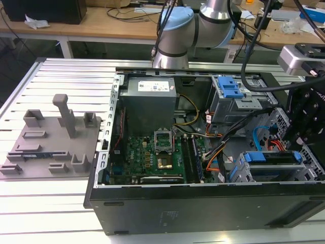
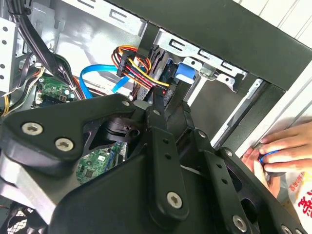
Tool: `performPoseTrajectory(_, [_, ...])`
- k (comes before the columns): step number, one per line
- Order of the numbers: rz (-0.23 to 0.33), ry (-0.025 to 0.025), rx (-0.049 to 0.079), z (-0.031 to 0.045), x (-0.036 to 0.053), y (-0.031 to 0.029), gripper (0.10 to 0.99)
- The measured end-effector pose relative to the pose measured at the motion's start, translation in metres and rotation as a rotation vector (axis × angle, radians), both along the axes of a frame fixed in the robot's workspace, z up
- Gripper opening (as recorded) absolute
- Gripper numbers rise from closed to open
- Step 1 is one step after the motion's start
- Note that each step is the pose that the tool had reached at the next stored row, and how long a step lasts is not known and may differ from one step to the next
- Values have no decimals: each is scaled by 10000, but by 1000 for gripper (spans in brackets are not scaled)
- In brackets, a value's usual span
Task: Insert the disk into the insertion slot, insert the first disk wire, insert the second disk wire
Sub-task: 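Insert the second disk wire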
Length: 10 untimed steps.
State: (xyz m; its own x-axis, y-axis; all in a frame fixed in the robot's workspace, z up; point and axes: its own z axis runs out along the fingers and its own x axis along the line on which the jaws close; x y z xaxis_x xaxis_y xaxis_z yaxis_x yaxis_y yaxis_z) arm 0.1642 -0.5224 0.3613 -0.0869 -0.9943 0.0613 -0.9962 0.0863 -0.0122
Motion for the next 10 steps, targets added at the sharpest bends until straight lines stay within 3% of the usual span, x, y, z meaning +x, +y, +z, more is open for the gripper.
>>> performPoseTrajectory(1, [-1, 9, -56, 8, 0, 13, 306])
performPoseTrajectory(3, [0, 15, -244, 36, 0, 101, 306])
performPoseTrajectory(7, [0, 17, -406, 80, 0, 239, 306])
performPoseTrajectory(10, [-2, 17, -656, 136, -3, 368, 306])
